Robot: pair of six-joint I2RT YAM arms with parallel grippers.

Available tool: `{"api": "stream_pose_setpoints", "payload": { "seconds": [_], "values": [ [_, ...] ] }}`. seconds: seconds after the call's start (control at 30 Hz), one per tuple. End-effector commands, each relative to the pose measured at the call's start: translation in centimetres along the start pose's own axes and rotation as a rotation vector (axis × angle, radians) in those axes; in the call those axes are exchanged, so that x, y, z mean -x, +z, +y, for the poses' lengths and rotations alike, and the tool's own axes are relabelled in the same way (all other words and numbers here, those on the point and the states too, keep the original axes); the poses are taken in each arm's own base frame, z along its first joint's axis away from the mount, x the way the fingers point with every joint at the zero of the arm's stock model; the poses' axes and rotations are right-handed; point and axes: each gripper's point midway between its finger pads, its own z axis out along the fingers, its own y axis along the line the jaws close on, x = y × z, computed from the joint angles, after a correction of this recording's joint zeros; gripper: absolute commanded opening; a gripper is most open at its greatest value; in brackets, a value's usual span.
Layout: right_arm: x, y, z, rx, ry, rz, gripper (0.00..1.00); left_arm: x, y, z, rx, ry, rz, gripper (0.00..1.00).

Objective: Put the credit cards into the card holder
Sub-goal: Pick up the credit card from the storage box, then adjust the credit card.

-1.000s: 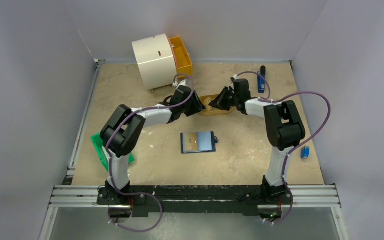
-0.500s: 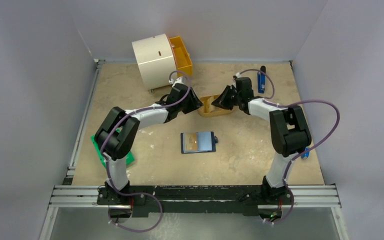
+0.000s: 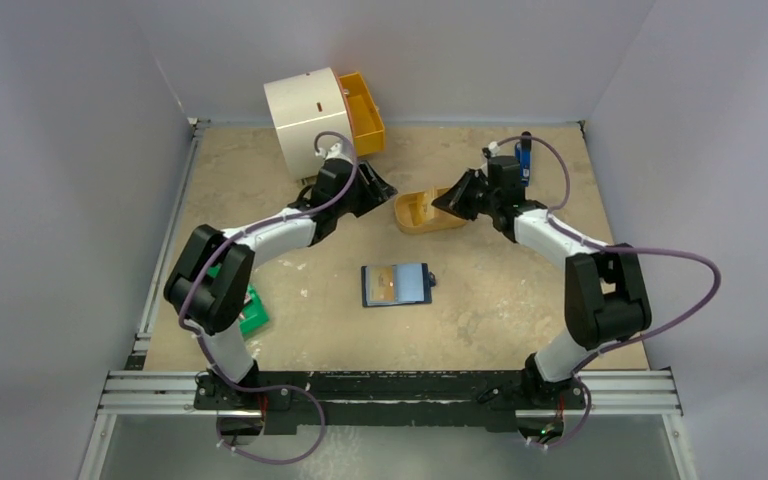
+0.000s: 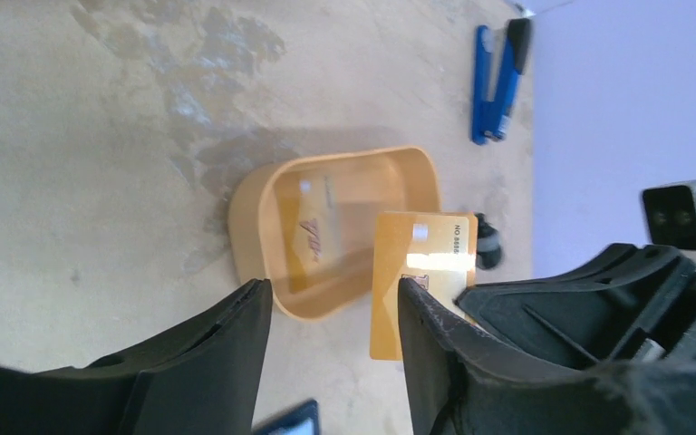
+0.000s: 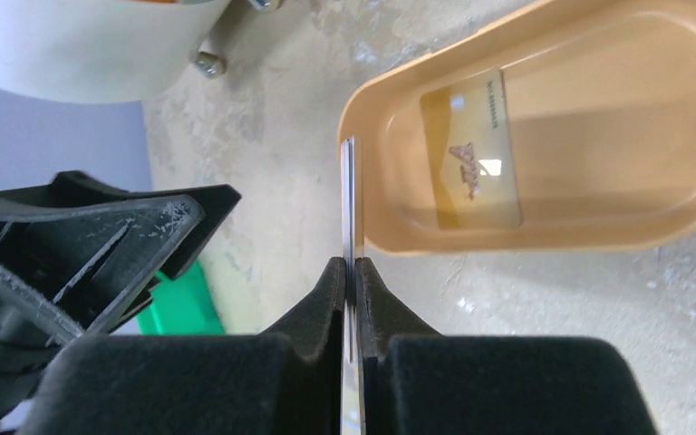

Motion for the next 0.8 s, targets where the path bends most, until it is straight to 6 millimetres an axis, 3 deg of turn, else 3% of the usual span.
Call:
{"api": "stream_pose_setpoints", "payload": {
  "seconds": [0.0, 0.17, 0.33, 0.57, 0.77],
  "values": [
    [1.0, -3.6, 3.9, 0.176, 0.022, -0.023, 0.00, 1.8, -3.2, -5.4, -0.295, -0.111, -0.002, 0.55],
    [0.3, -7.8, 8.2, 0.377, -0.031, -0.014, 0.00, 1.5, -6.8, -8.2, -0.514, -0.210, 0.046, 0.59],
    [-0.5, -10.9, 10.5, 0.483, -0.056, -0.004, 0.00, 2.0, -10.7, -10.2, -0.656, -0.252, 0.034, 0.66],
    [-0.6, -12.1, 12.6, 0.616, 0.008, 0.007, 0.00, 2.2, -13.7, -12.9, -0.893, -0.337, 0.081, 0.66],
    [-0.4, -12.8, 13.6, 0.671, 0.023, 0.016, 0.00, 1.6, -13.9, -13.6, -0.939, -0.342, 0.117, 0.64]
  ]
}}
